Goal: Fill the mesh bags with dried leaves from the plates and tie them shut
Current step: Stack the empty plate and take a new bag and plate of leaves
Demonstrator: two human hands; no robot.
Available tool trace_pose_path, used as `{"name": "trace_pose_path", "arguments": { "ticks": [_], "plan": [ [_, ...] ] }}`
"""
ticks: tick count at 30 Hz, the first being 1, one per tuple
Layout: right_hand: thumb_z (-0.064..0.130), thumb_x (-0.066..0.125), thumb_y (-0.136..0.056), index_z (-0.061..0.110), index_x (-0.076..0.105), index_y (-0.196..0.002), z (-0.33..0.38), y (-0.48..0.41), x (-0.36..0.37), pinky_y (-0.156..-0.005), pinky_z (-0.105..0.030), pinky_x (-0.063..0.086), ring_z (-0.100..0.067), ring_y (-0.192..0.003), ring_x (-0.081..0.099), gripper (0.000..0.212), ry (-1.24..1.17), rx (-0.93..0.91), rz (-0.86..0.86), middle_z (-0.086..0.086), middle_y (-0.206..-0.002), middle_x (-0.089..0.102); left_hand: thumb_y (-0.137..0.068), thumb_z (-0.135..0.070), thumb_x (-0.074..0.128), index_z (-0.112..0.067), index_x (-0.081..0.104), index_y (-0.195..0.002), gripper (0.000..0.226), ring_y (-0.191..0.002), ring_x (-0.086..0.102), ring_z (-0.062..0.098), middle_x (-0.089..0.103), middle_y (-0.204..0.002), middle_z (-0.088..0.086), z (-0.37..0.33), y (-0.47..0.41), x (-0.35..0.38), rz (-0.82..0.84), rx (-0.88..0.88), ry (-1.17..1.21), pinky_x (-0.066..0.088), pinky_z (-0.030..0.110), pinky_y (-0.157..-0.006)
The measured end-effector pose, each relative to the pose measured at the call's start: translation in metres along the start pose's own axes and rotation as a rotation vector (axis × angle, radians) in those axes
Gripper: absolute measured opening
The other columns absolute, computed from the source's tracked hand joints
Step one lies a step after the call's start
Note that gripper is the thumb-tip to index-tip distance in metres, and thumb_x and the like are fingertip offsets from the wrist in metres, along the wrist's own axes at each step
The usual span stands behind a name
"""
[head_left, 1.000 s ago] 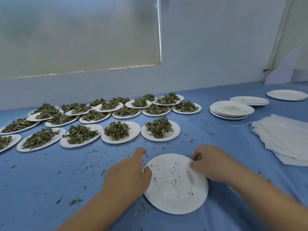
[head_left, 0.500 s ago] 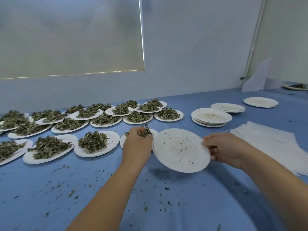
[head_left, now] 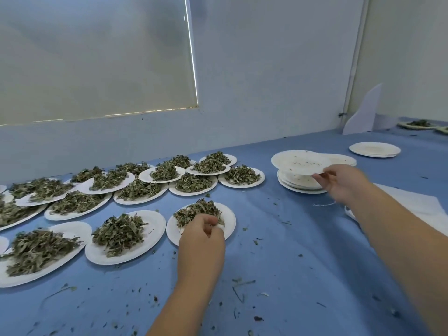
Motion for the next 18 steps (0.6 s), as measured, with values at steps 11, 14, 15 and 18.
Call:
{"name": "trace_pose_path", "arguments": {
  "ticks": [11, 14, 15, 18],
  "plan": [
    [-0.005, 0.054, -0.088, 0.001, 0.049, -0.092, -0.019, -0.019, -0.012, -0.05, -0.027, 0.055, -0.017, -0.058, 0.057, 0.008, 0.119, -0.002, -0.216, -0.01, -0.079, 0.052, -0.09, -0.017, 0.048, -0.033, 0.058, -0.088, 0.019, -0.077, 0.055, 0.01, 0.057, -0.09, -0.011, 0.004, -0.002, 0.011, 0.061, 0.088, -0.08, 0.04, 0.026, -0.058],
    [0.0, 0.055, -0.09, -0.001, 0.051, -0.102, -0.005, -0.009, -0.012, -0.046, -0.025, 0.054, -0.021, -0.058, 0.058, 0.013, 0.217, -0.026, -0.164, -0.01, -0.078, 0.052, -0.089, -0.017, 0.049, -0.033, 0.059, -0.086, 0.02, -0.079, 0.056, 0.012, 0.058, -0.089, -0.012, 0.004, -0.002, 0.012, 0.08, 0.106, -0.077, 0.04, 0.025, -0.059],
    [0.002, 0.055, -0.09, -0.002, 0.052, -0.103, 0.001, -0.003, -0.012, -0.042, -0.024, 0.052, -0.022, -0.058, 0.057, 0.013, 0.267, -0.035, -0.123, -0.011, -0.076, 0.053, -0.089, -0.016, 0.049, -0.033, 0.06, -0.085, 0.02, -0.078, 0.055, 0.012, 0.059, -0.088, -0.012, 0.004, -0.002, 0.013, 0.087, 0.11, -0.074, 0.04, 0.026, -0.06],
    [0.008, 0.058, -0.089, 0.0, 0.059, -0.102, 0.026, 0.019, -0.015, -0.046, -0.028, 0.049, -0.021, -0.056, 0.055, 0.015, 0.605, -0.093, -0.041, -0.011, -0.074, 0.058, -0.089, -0.016, 0.051, -0.032, 0.061, -0.082, 0.021, -0.069, 0.054, 0.012, 0.06, -0.083, -0.012, 0.005, -0.002, 0.012, 0.112, 0.106, -0.072, 0.038, 0.026, -0.056]
  ]
}}
Point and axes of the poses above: each hand's wrist, its own y-axis away from the middle knuckle, its own x-axis out of the palm, z = x × y, the point moved 2 cm from there along -y, towards the middle knuckle
